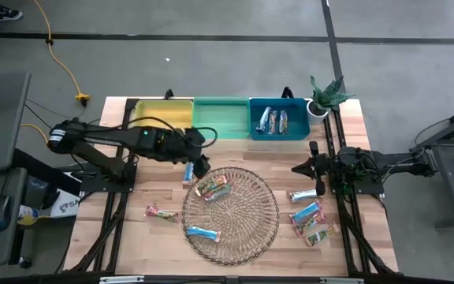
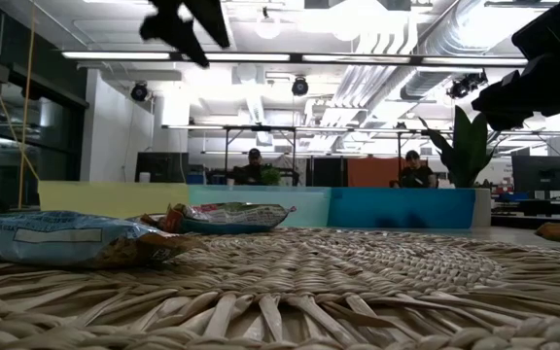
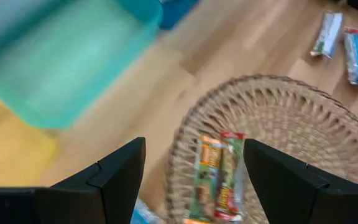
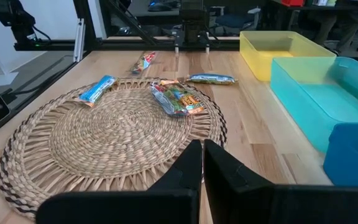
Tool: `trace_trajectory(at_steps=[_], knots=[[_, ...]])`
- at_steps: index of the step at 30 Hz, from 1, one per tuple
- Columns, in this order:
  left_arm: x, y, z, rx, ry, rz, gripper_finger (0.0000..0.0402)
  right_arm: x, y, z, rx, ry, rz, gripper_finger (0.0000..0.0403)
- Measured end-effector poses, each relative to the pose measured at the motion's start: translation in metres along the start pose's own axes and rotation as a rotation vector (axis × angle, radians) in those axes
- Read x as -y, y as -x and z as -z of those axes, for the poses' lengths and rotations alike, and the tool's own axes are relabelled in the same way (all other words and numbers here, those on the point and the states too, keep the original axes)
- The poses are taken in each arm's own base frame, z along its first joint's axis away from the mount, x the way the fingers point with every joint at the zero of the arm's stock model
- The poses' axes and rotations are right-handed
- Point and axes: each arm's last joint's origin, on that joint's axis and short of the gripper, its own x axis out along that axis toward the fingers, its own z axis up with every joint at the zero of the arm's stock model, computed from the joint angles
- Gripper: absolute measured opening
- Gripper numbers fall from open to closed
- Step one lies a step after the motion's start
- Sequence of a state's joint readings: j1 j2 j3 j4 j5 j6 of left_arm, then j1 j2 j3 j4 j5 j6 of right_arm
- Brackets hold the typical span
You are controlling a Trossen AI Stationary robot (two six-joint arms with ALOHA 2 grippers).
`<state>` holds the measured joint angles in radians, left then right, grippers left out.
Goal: Pick and place Granola Bars by type
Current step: Put the yellow granola bar into the yellow bin
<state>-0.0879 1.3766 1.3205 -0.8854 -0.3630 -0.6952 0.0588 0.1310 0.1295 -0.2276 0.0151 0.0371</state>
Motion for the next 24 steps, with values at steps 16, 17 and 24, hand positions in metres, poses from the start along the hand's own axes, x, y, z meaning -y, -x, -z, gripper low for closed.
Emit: trace_trajectory(at_steps=[16, 17, 24], knots=[[-0.026, -0.047, 0.060, -0.215, 0.320, -0.215, 0.0269, 0.000, 0.000, 0.000, 0.000, 0.000, 0.000, 0.0000], [-0.030, -0.048, 0.064, -0.221, 0.363, -0.256, 0.0269, 0.000, 0.000, 0.000, 0.000, 0.000, 0.000, 0.0000], [-0.038, -0.060, 0.081, -0.213, 0.503, -0.319, 0.0269, 0.000, 0.000, 0.000, 0.000, 0.000, 0.000, 0.0000]])
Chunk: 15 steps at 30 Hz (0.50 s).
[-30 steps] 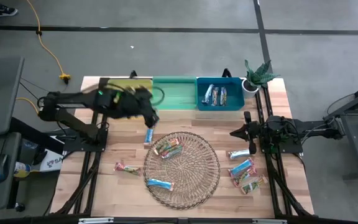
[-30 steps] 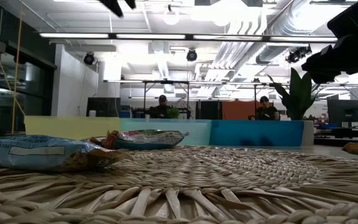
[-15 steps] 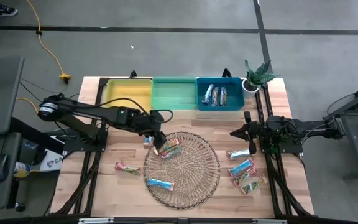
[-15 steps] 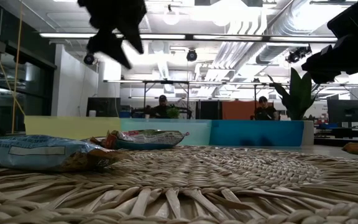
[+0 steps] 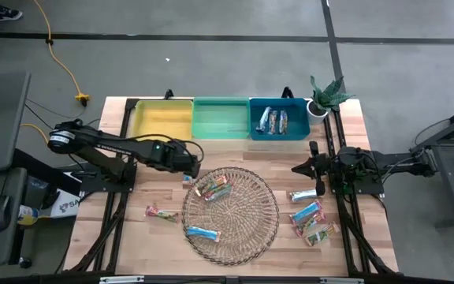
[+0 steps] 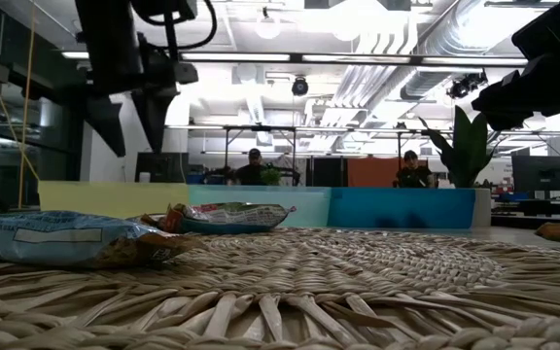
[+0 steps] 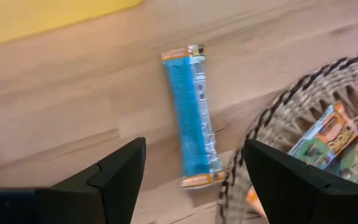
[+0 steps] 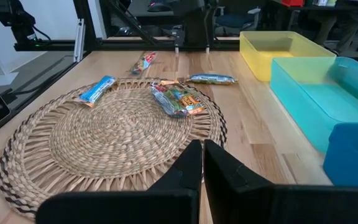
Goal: Pick and place Granola Bars by type
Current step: Put the yellow granola bar into the yellow bin
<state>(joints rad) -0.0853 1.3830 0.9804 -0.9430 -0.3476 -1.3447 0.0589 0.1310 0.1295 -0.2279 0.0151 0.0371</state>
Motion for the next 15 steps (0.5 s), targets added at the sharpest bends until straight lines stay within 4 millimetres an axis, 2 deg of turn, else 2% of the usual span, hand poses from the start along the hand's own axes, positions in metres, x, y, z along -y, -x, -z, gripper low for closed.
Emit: trace_trajectory(at_steps=[7, 15], knots=[[-0.002, -0.018, 0.006, 0.008, 0.124, 0.050, 0.0269, 0.000, 0.000, 0.000, 0.000, 0.000, 0.000, 0.0000], [-0.012, -0.042, -0.003, -0.037, 0.209, 0.078, 0.0269, 0.000, 0.000, 0.000, 0.000, 0.000, 0.001, 0.0000]])
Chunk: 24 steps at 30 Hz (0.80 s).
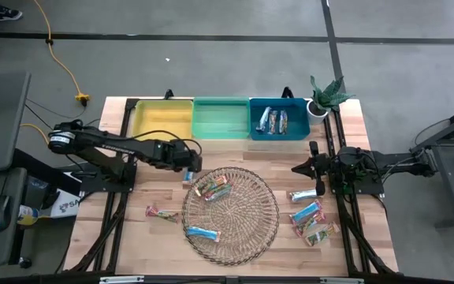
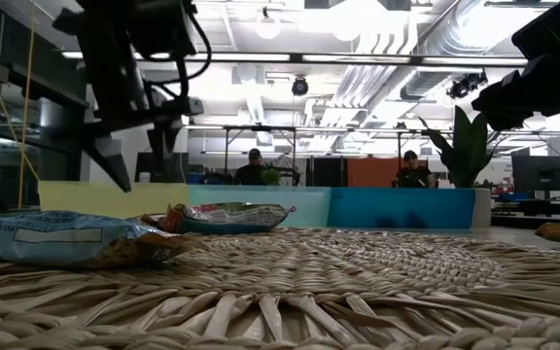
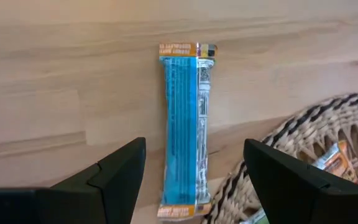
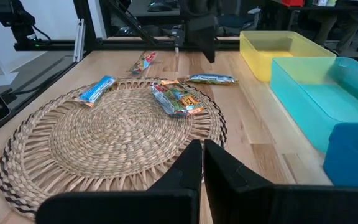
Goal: Pick and place Granola Bars by type
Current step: Put the yellow granola bar into the yellow bin
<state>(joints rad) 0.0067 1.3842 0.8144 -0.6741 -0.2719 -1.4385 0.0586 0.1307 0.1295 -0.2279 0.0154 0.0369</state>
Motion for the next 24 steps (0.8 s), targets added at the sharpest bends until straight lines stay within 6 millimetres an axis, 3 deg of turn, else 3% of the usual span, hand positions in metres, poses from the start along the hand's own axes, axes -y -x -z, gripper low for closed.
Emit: trace_trajectory(at_steps=[8, 17, 24], knots=[[0.003, -0.017, -0.012, -0.063, -0.014, 0.021, 0.0269, 0.000, 0.000, 0.000, 0.000, 0.000, 0.000, 0.0000], [0.010, -0.051, -0.004, -0.145, -0.031, -0.018, 0.0268, 0.000, 0.000, 0.000, 0.000, 0.000, 0.000, 0.0000], [0.010, -0.062, -0.001, -0.171, -0.039, -0.054, 0.0268, 0.000, 0.000, 0.000, -0.001, 0.000, 0.000, 0.0000]])
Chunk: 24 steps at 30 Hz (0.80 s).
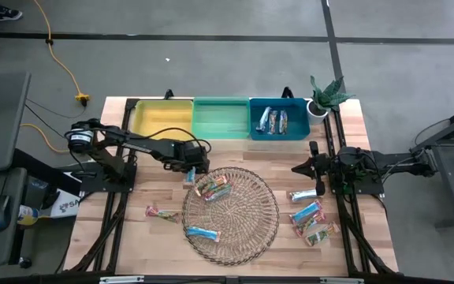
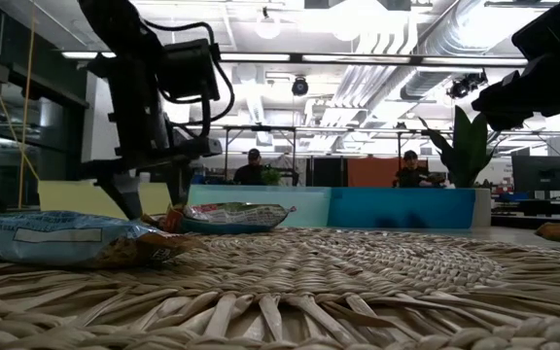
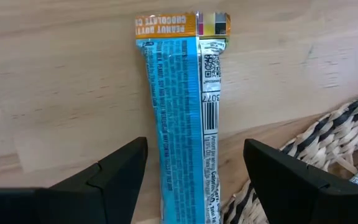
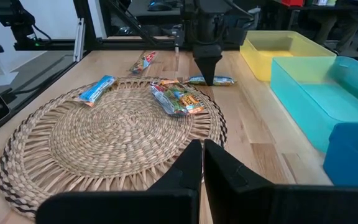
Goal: Pick and place Granola Bars by type
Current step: Put the yellow granola bar into the yellow bin
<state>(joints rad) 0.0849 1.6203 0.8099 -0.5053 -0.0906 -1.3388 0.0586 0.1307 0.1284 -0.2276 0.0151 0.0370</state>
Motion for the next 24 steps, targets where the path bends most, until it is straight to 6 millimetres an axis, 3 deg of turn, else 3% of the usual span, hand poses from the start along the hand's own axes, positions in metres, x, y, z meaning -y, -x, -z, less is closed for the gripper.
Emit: trace_trajectory(at_steps=[6, 17, 24], knots=[[-0.0008, -0.0005, 0.0000, 0.007, -0.007, -0.008, 0.0253, 0.0000, 0.0000, 0.0000, 0.000, 0.000, 0.000, 0.0000], [-0.0045, -0.0013, 0.0009, 0.001, -0.013, -0.044, 0.0136, 0.0000, 0.0000, 0.0000, 0.000, 0.000, 0.000, 0.0000], [-0.0054, -0.0013, 0.0008, 0.006, -0.014, -0.054, 0.0100, 0.0000, 0.0000, 0.0000, 0.000, 0.000, 0.000, 0.0000]])
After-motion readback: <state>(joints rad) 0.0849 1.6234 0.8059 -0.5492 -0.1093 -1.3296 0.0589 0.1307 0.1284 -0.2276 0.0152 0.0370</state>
